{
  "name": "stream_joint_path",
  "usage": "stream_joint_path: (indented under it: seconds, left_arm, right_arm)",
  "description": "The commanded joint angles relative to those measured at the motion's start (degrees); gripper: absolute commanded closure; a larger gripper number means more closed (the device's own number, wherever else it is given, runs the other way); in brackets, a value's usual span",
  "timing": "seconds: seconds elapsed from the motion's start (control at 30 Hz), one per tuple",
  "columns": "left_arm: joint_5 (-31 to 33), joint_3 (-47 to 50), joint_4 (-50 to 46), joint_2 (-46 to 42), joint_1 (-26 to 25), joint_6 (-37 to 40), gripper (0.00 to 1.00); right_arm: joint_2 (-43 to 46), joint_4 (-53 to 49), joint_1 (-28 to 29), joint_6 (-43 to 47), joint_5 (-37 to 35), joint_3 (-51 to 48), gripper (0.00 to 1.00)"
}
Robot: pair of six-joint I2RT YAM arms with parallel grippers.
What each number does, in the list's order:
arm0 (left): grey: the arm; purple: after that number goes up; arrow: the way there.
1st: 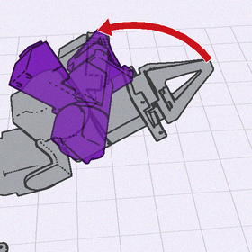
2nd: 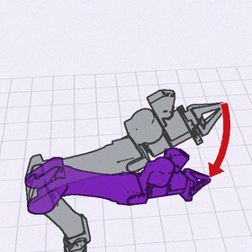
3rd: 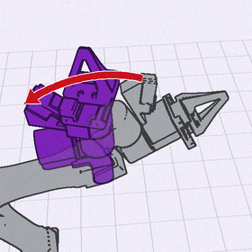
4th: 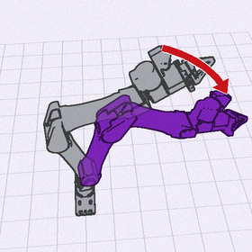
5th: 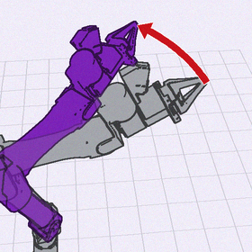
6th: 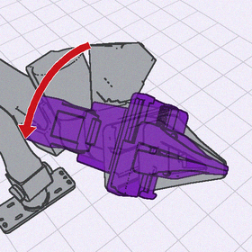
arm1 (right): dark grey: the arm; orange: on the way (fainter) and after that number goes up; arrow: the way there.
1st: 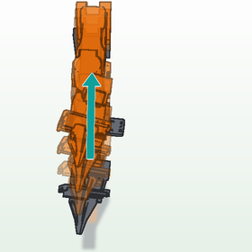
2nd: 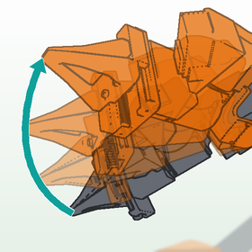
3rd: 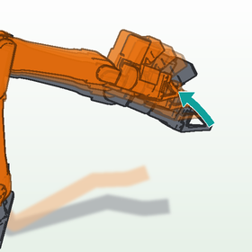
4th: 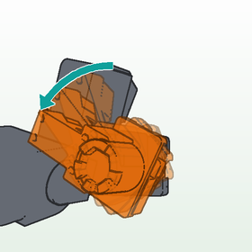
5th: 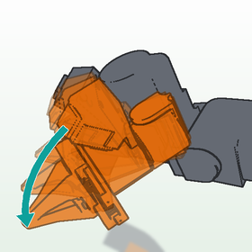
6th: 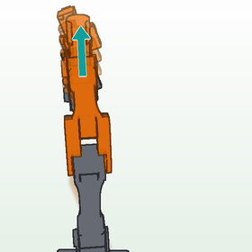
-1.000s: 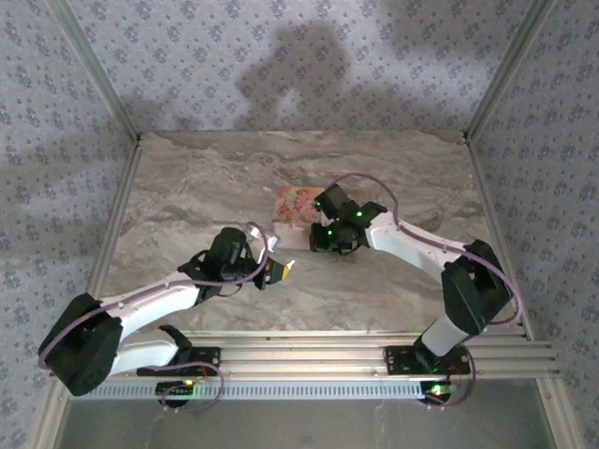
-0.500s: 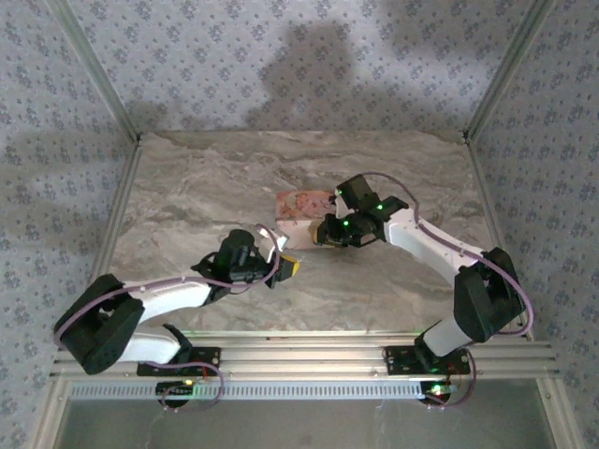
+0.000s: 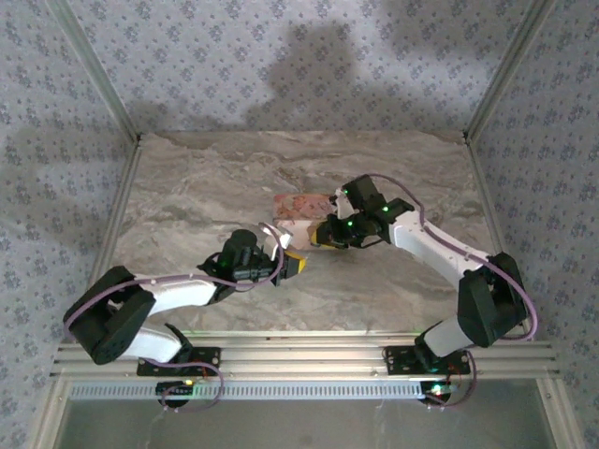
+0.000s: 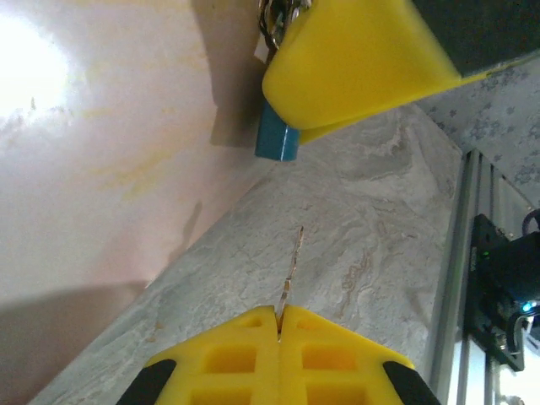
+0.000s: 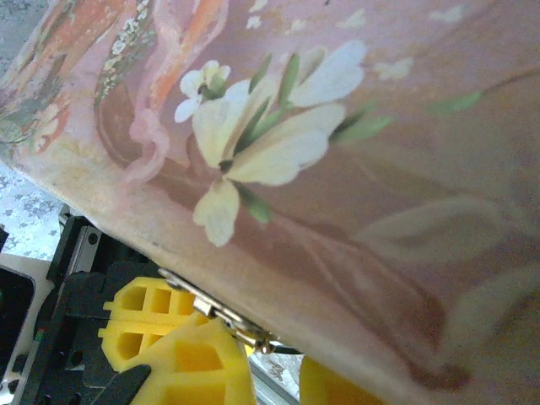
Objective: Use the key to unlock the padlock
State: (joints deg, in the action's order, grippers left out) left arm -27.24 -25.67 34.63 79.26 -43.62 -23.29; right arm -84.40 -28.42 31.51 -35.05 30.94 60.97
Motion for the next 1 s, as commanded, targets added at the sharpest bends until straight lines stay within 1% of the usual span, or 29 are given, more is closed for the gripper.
stream_joint_path:
  seconds: [0.0, 0.17, 0.23, 0.4, 0.53, 0.63, 0.67, 0.87, 0.97]
  left_arm:
    - [-2.76, -1.05, 4.55, 1.12, 0.37, -2.37, 1.00]
    - [-7.76, -1.56, 9.66, 4.77, 2.30, -7.33, 1.00]
    - [-8.74, -2.16, 9.81, 5.59, 2.55, -8.17, 1.00]
    - [-8.03, -2.55, 9.02, 6.08, 2.76, -8.15, 1.00]
    - [-7.36, -2.43, 10.37, 6.25, 2.84, -8.96, 1.00]
    - [-6.05, -2.54, 10.19, 6.35, 2.87, -9.11, 1.00]
    - [-5.91, -2.59, 10.07, 6.35, 2.92, -9.14, 1.00]
    - [-5.73, -3.50, 7.96, 6.96, 2.92, -9.06, 1.00]
    - [-4.33, -3.18, 6.53, 6.95, 2.87, -9.13, 1.00]
  right_arm:
    - [2.46, 5.87, -0.22, 1.57, 2.69, -1.29, 1.00]
    - [2.92, 10.06, -0.31, 0.42, 2.90, -3.82, 1.00]
    - [3.18, 11.70, -0.31, -0.16, 3.07, -4.81, 1.00]
    - [4.21, 13.12, -0.39, -0.54, 3.25, -5.86, 1.00]
    - [5.25, 13.68, -0.52, -0.50, 3.25, -6.55, 1.00]
    - [5.61, 13.86, -0.56, -0.47, 3.38, -6.81, 1.00]
    - [5.73, 14.03, -0.61, -1.62, 3.43, -6.88, 1.00]
    - [6.58, 14.80, -0.61, -2.51, 2.85, -7.76, 1.00]
    - [7.17, 15.59, -0.51, -3.35, 1.96, -8.26, 1.00]
